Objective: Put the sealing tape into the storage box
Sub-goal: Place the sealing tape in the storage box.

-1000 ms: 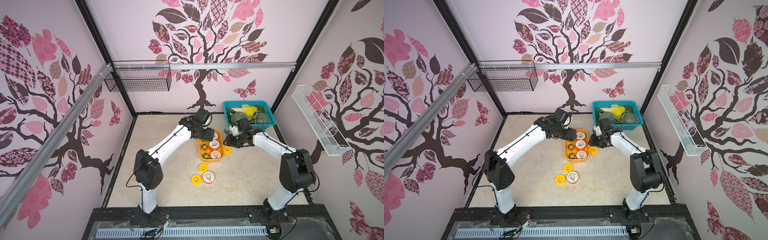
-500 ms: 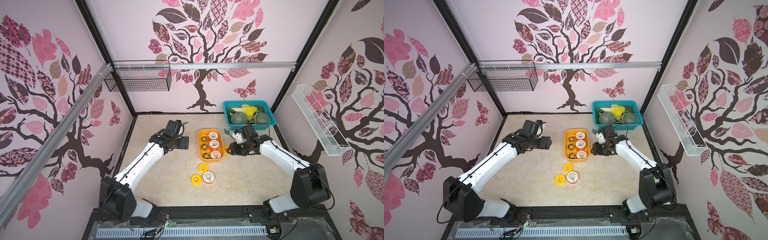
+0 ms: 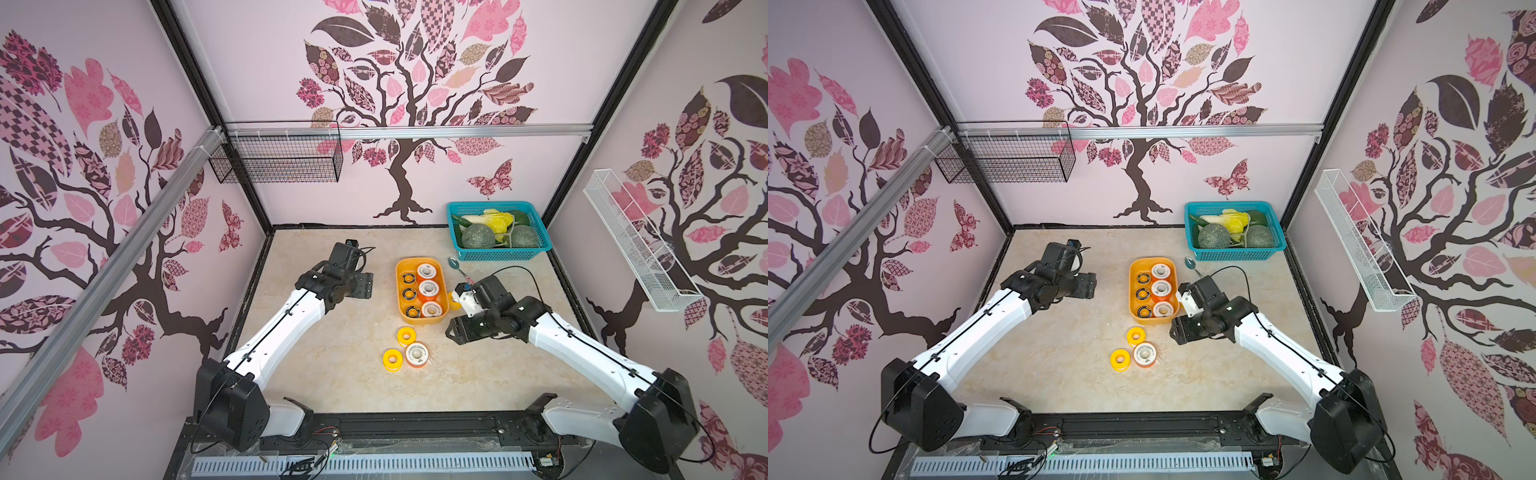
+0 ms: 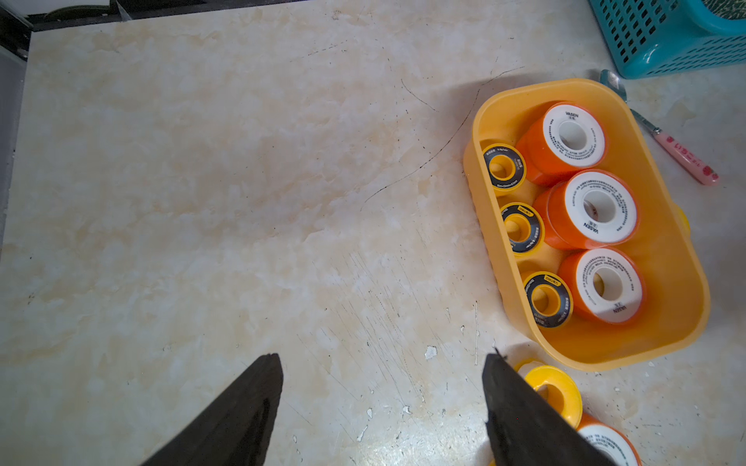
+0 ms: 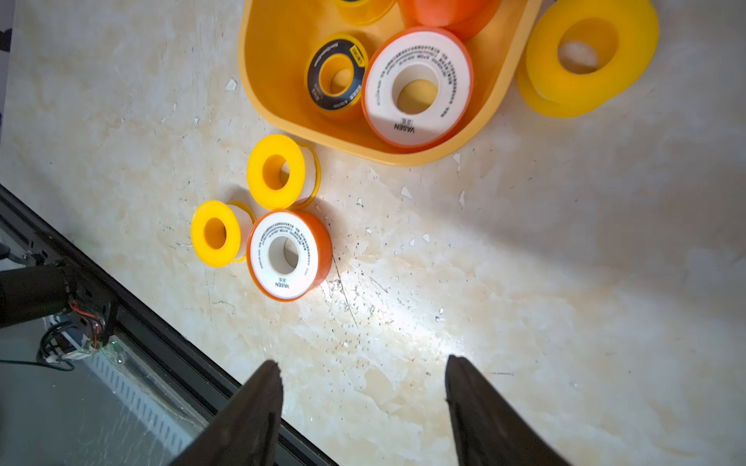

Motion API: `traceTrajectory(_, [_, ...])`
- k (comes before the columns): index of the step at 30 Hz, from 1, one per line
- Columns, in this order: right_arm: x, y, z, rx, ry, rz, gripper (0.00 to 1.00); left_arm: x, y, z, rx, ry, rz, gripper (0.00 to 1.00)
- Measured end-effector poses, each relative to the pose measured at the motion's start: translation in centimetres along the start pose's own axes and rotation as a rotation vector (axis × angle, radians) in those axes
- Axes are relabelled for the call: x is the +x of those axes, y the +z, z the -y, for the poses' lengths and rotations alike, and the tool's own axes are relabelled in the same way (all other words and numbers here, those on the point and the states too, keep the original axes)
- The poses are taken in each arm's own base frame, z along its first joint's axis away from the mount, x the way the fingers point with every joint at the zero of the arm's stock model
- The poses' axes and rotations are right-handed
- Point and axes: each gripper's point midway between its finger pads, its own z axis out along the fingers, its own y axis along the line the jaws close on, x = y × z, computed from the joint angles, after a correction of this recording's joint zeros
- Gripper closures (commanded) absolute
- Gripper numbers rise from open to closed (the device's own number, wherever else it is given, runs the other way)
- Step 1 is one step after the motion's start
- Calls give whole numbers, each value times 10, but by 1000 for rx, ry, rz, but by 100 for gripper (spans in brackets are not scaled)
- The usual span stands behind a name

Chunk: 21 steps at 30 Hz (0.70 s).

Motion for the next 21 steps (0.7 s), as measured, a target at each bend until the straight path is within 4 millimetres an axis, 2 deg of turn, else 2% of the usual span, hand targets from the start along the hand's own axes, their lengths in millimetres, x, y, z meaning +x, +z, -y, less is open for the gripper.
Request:
traceTrajectory(7, [19, 12, -26, 2, -134, -42, 10, 0, 0, -1, -6, -1, 1, 17])
traceTrajectory(13, [35, 38, -46, 39, -255, -113, 5, 0, 1, -1, -7, 0, -1, 17])
traceTrajectory(21, [30, 65, -60, 112, -332, -152, 1, 3, 5, -1, -9, 1, -15, 17])
